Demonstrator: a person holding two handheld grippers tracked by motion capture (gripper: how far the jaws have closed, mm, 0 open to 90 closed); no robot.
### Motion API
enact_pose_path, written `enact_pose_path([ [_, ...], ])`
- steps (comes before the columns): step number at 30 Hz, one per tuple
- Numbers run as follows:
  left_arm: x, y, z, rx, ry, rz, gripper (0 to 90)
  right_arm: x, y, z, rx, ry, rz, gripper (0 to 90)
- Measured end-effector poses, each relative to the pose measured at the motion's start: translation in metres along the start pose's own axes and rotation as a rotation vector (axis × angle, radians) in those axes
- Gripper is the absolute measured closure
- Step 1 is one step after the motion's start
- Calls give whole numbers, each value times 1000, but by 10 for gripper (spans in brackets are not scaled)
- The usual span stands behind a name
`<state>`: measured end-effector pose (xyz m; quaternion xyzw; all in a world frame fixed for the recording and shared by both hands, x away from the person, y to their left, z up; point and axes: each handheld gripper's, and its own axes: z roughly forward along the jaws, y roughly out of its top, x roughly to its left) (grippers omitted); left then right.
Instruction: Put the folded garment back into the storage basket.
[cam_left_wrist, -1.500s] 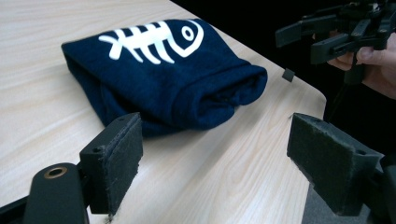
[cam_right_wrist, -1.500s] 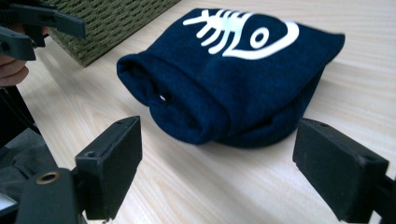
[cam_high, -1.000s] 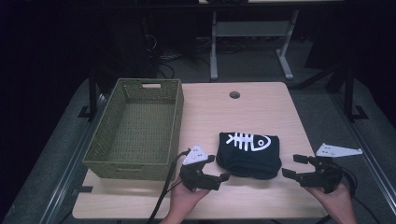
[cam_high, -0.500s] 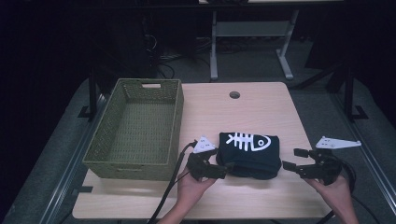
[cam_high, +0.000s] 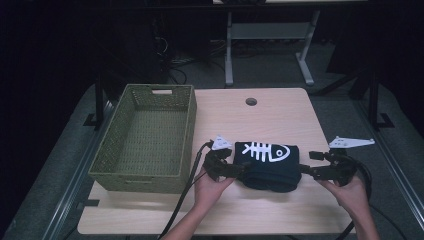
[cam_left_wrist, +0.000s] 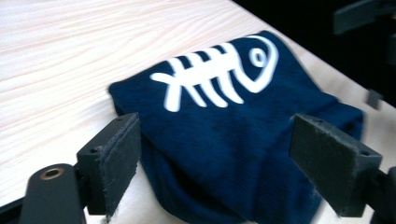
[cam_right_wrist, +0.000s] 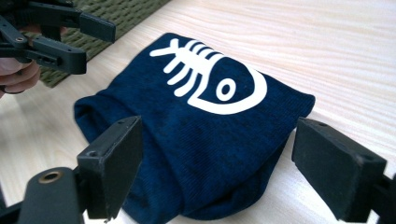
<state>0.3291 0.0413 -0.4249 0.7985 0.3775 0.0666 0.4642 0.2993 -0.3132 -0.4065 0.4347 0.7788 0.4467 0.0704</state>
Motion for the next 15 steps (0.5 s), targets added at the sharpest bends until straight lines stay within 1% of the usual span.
enact_pose_path([
  [2, 5, 1, 6, 12, 7, -25, 171, -3, 0, 5, 10, -7, 12, 169],
  [5, 14, 0, 14, 21, -3, -85, 172, -10, -1, 14, 26, -14, 39, 169],
  [6, 14, 0, 14, 21, -3, -85, 174, -11, -1, 17, 33, -17, 49, 170],
  [7, 18, -1, 20, 40, -1, -104, 178, -13, -1, 20, 39, -17, 58, 173],
  [8, 18, -1, 20, 40, -1, -104, 187, -13, -1, 20, 39, -17, 58, 173],
  [9, 21, -3, 24, 55, 5, -117, 191, -16, -2, 27, 55, -14, 63, 205],
  [11, 25, -5, 29, 67, 17, -132, 191, -21, -3, 34, 70, -10, 80, 206],
  [13, 28, -6, 32, 70, 11, -153, 195, -24, -5, 40, 84, -12, 95, 217],
  [14, 28, -6, 32, 70, 11, -153, 199, -24, -5, 40, 84, -12, 95, 217],
  [15, 30, -6, 35, 74, 0, -164, 205, -27, -6, 45, 91, -10, 113, 225],
])
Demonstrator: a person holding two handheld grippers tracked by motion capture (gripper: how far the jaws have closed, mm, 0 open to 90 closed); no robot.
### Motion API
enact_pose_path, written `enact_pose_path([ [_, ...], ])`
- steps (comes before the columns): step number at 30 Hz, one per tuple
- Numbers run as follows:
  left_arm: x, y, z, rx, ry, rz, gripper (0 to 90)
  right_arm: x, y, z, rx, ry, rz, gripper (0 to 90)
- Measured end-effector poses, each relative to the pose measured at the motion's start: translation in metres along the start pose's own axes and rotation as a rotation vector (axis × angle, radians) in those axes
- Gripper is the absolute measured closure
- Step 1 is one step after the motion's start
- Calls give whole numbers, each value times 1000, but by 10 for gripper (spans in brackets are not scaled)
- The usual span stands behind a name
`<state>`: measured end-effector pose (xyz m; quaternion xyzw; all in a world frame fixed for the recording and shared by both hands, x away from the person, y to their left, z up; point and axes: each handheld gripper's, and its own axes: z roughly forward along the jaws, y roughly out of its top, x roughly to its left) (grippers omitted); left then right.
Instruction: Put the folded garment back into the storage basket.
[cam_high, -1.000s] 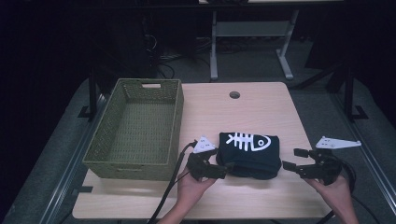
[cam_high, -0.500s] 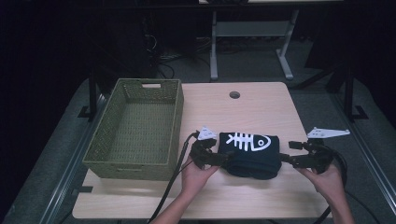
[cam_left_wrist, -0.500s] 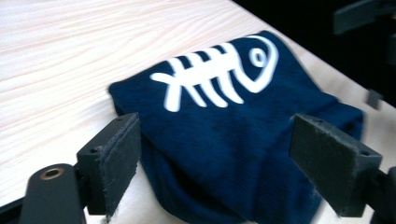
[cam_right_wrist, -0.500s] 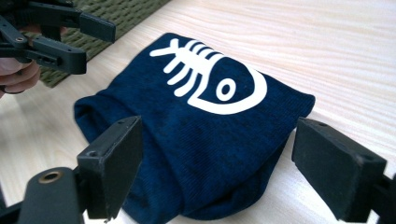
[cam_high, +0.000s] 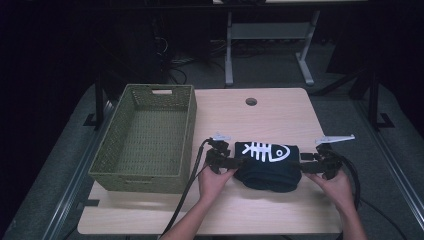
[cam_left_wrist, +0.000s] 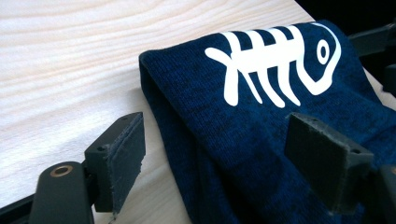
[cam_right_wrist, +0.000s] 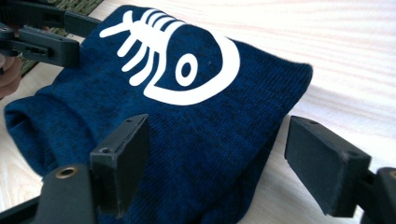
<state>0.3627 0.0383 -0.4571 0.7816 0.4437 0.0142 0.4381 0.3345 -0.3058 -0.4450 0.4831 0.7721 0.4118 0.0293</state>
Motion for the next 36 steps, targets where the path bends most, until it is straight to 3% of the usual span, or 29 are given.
enact_pose_path([
  [4, 0, -2, 6, 27, -10, 6, 267, -1, 0, 11, 40, -41, 2, 245],
  [13, -3, -7, 14, 61, -4, 23, 315, -4, -11, 22, 47, -46, 58, 322],
  [20, -5, -9, 15, 54, -34, 23, 475, 9, -15, 26, 34, -84, 45, 548],
  [26, -6, -8, 14, 47, -49, 6, 599, 13, -22, 26, -3, -64, 76, 669],
  [36, -4, -6, 7, 36, -68, -15, 673, 22, -25, 22, -36, -30, 67, 703],
])
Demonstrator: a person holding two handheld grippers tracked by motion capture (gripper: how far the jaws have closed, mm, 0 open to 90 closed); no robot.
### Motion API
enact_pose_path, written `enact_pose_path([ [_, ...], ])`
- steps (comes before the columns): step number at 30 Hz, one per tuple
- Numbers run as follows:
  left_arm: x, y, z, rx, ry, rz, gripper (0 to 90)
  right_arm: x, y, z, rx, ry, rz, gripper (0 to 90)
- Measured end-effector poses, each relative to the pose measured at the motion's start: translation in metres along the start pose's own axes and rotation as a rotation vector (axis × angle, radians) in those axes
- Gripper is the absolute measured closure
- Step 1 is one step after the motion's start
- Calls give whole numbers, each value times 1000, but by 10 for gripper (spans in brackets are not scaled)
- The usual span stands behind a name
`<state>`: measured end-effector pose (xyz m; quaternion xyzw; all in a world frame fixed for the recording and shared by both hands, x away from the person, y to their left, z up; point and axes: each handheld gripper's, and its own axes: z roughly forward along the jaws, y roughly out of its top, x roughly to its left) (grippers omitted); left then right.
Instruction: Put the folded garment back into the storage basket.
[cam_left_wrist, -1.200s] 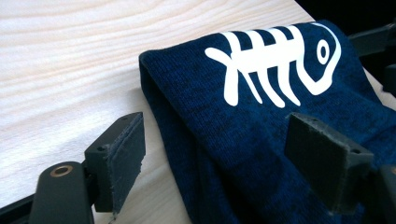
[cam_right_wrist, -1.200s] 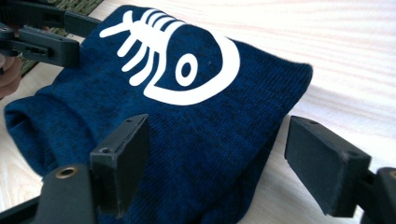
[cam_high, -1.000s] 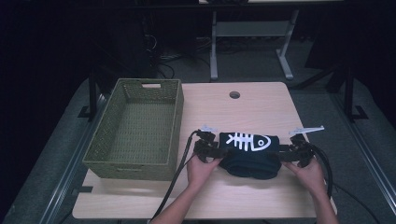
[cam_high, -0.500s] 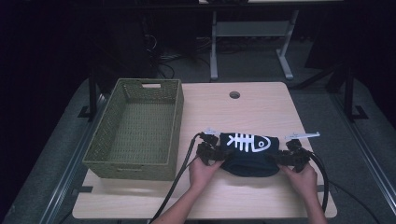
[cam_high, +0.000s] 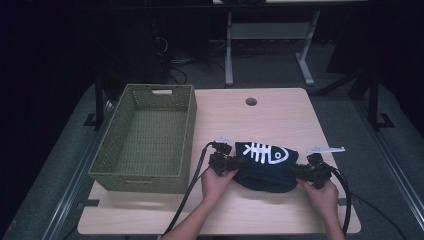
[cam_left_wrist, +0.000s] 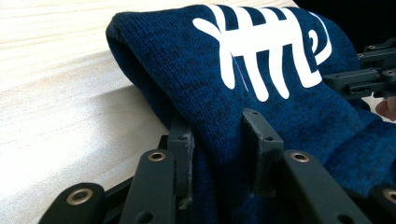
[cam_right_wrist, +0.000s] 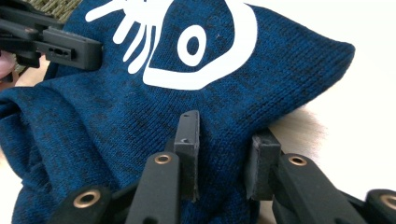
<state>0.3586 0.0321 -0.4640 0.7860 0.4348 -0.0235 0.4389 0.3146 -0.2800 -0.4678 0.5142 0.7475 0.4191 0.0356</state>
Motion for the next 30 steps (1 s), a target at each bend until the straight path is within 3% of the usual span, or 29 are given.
enact_pose_path([
  [11, 0, 3, -10, -14, -5, 7, 677, 9, 9, -6, -11, 10, -22, 705],
  [15, -2, 5, -12, -18, -11, 18, 676, 11, 12, -11, -13, 8, -30, 705],
  [16, -4, 6, -13, -15, -9, 36, 676, 12, 13, -12, -13, 9, -29, 705],
  [30, -12, 14, -24, -41, -15, 63, 676, 17, 20, -25, -32, 22, -39, 706],
])
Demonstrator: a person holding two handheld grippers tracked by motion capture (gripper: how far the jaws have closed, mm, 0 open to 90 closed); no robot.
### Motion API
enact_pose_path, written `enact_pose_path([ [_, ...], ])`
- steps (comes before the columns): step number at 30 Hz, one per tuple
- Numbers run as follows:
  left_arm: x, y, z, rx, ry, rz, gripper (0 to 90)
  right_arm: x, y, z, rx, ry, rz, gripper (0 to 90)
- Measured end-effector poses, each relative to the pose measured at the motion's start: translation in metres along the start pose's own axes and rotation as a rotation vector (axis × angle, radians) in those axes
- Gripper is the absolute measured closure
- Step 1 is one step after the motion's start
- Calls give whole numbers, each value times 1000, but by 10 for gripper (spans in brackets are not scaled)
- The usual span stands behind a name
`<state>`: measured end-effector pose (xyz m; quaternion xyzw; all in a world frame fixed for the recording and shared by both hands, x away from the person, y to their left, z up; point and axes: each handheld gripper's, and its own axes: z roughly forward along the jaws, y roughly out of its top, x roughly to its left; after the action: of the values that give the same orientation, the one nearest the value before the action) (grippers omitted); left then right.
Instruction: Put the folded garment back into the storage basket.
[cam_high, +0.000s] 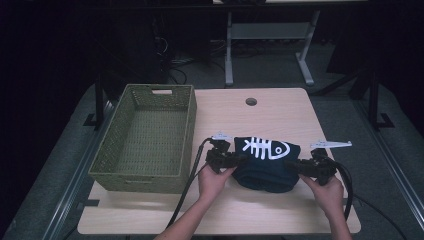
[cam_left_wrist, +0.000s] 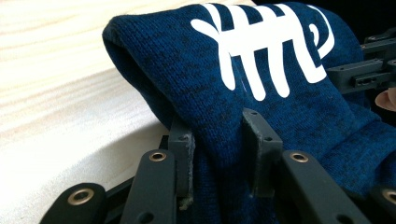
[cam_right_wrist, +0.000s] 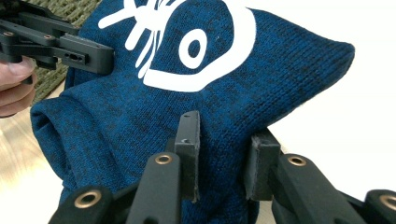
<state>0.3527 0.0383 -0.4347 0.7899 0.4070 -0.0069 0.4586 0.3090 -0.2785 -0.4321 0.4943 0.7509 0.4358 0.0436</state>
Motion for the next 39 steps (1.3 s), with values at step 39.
enact_pose_path([
  [39, -8, 20, -29, -39, -12, 44, 678, 15, 22, -21, -51, 49, -20, 709],
])
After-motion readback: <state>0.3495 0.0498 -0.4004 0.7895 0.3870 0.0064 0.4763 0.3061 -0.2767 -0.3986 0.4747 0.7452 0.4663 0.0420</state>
